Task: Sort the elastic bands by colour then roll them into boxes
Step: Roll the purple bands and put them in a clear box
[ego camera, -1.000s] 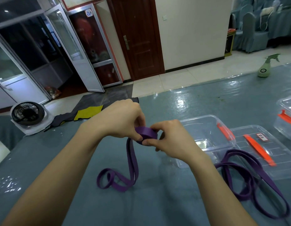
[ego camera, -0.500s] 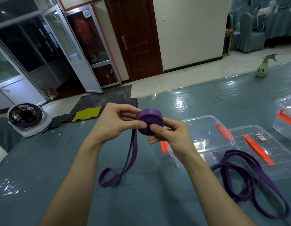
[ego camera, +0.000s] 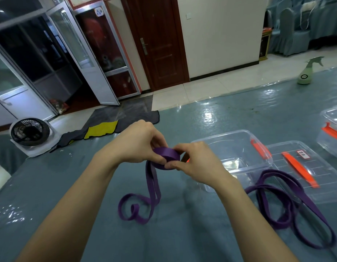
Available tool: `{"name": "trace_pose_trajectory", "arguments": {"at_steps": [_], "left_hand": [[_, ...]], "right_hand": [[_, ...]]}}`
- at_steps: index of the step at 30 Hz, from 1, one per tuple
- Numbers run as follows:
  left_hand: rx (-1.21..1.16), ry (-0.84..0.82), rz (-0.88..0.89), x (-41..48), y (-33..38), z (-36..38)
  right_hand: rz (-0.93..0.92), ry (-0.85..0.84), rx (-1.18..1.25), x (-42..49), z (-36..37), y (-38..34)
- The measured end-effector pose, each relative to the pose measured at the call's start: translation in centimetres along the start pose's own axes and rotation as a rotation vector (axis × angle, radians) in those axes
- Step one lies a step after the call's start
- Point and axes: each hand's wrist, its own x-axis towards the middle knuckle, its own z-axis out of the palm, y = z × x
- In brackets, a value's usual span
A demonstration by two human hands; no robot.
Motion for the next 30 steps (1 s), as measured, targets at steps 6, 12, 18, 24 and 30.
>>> {"name": "trace_pose_trajectory", "arguments": {"at_steps": [6,12,18,24,30], "left_hand": [[0.141,-0.047,0.035,0.0,1.3,-1.3],[0.043,-0.001,0.051,0.1,0.5,-0.9],[-0.758,0.205,-0.038,-1.7,-2.6,1.3],[-0.893,0.358,-0.045,-1.5,-2.0,2.6],[-0.212,0.062,-0.051,-1.2,-1.3,1.6]], "right_hand": [[0.046,0.002,0.271,0.1,-0.2,0.6],[0.071,0.059,0.389,-0.3,-0.2,0.6],[0.091,0.191,0.918,-0.2,-1.4,-0.2],[0.139,0.161,1.088,-0.1,0.2,0.0],[0.111,-0.059,0.215,-0.2,-0.5,1.1]]}}
